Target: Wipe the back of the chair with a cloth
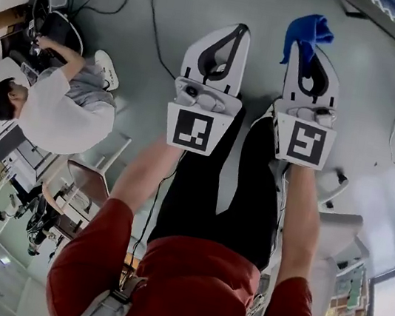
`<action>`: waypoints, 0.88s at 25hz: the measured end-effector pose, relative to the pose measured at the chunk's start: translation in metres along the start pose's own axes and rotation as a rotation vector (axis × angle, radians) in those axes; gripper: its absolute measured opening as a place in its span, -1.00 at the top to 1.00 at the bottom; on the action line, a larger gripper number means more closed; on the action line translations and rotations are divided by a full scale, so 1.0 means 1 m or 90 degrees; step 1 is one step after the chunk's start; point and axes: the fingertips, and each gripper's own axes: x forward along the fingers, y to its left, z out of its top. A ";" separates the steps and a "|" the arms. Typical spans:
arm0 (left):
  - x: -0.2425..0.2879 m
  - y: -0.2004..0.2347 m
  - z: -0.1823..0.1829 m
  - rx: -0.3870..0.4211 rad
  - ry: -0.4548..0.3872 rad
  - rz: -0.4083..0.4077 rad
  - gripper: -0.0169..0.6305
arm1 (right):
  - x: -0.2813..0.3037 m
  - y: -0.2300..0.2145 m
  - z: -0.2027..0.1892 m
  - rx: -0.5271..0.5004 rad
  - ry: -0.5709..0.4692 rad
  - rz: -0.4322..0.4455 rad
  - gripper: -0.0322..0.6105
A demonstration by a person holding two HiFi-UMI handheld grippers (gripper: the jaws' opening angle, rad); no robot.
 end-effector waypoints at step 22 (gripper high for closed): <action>0.016 0.076 -0.093 -0.040 0.035 -0.004 0.91 | 0.190 -0.006 -0.075 -0.035 0.071 -0.029 0.75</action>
